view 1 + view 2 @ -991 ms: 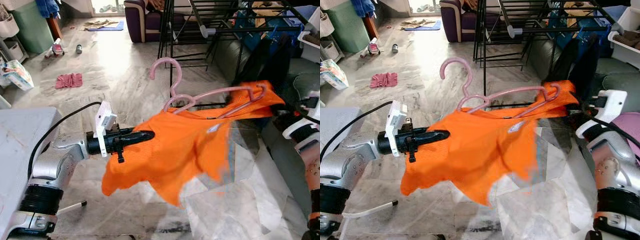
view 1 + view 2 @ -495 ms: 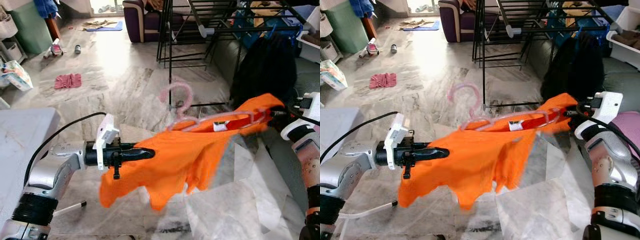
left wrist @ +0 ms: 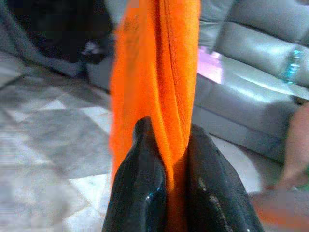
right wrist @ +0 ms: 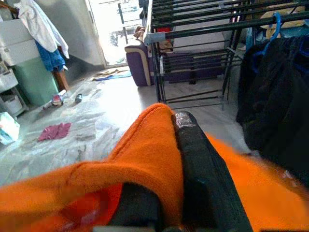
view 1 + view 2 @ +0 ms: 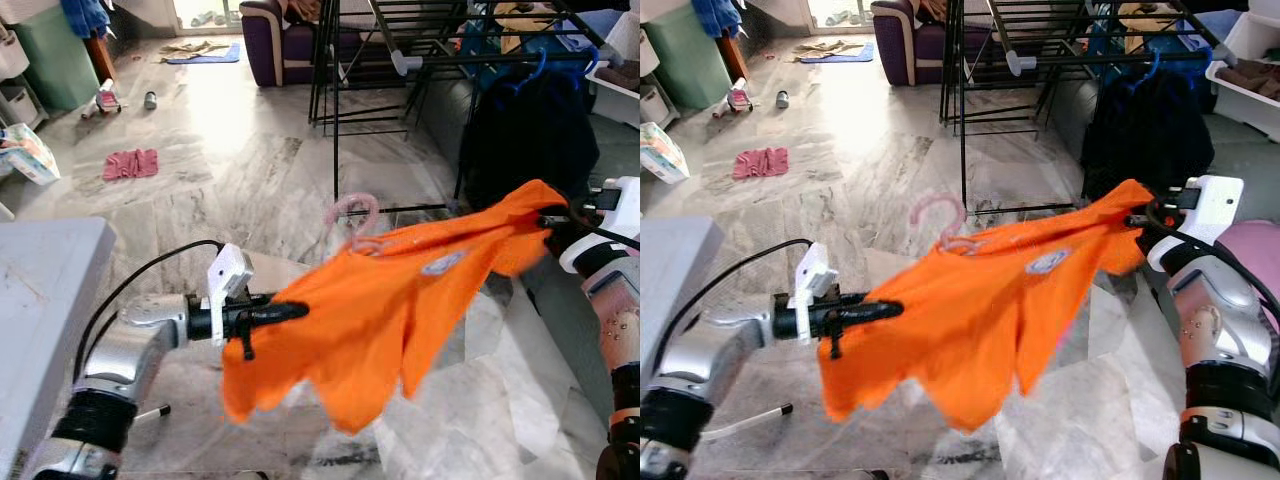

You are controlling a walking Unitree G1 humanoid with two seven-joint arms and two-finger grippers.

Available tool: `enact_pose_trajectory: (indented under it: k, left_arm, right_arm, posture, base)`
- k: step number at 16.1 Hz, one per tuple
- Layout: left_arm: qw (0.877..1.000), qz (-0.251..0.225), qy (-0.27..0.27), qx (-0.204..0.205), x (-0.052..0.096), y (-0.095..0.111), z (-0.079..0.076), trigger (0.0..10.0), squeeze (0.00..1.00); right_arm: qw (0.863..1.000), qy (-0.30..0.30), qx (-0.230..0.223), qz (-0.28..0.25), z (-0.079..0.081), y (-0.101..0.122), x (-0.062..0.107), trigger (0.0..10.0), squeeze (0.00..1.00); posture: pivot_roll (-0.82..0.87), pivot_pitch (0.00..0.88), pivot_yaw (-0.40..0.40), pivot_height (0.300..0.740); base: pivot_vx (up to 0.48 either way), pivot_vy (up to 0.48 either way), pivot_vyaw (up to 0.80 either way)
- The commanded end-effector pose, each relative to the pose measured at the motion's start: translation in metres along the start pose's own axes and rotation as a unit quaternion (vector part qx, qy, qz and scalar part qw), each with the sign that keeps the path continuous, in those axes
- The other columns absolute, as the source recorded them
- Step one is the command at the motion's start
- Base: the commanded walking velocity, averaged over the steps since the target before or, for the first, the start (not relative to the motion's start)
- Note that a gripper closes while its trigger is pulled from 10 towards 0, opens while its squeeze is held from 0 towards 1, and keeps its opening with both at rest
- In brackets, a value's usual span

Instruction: Hang hanger

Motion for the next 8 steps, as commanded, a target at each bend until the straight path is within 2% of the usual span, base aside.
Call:
enact_pose_trajectory:
  k: [1, 2, 3, 4, 6, 8]
  left_arm:
    - [0.997, -0.009, 0.073, -0.023, 0.009, 0.007, 0.022, 0.0, 0.0]
    - [0.996, -0.008, 0.08, -0.028, 0.009, 0.006, 0.024, 0.0, 0.0]
    - [0.994, 0.023, 0.085, -0.067, 0.002, -0.001, 0.021, 0.0, 0.0]
    - [0.993, 0.026, 0.092, -0.072, -0.002, -0.001, 0.021, 0.0, 0.0]
    - [0.99, -0.006, 0.121, -0.067, -0.021, 0.004, 0.02, 0.0, 0.0]
    - [0.991, -0.019, 0.118, -0.067, -0.031, 0.007, 0.014, 0.0, 0.0]
  right_arm:
    - [1.0, -0.009, 0.015, -0.011, -0.006, 0.007, 0.003, 0.0, 0.0]
    - [1.0, -0.006, 0.016, -0.01, -0.004, 0.006, 0.003, 0.0, 0.0]
    - [1.0, 0.018, 0.02, -0.007, 0.009, 0.004, 0.0, 0.0, 0.0]
    - [0.999, 0.027, 0.02, -0.005, 0.014, 0.003, -0.001, 0.0, 0.0]
    - [0.998, 0.053, 0.02, 0.006, 0.033, -0.008, -0.006, 0.0, 0.0]
    - [0.998, 0.062, 0.024, 0.012, 0.04, -0.014, -0.007, 0.0, 0.0]
  posture:
    - [0.0, 0.089, -0.036, 0.74]
    - [0.0, 0.09, -0.037, 0.74]
    - [0.0, 0.091, -0.037, 0.74]
    - [0.0, 0.09, -0.037, 0.74]
    - [0.0, 0.089, -0.038, 0.74]
    - [0.0, 0.088, -0.039, 0.74]
  base:
    - [0.0, 0.0, 0.0]
    - [0.0, 0.0, 0.0]
    - [0.0, 0.0, 0.0]
    - [0.0, 0.0, 0.0]
    - [0.0, 0.0, 0.0]
    - [0.0, 0.0, 0.0]
Point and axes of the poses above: a point about 5 cm out from each wrist's last joint towards the gripper, its own x axis pointing back from the gripper into the wrist, its own y axis along the axis of the wrist's last joint, z = x × y, the point moved 4 cm from there along -x, pointing out of the wrist towards the gripper
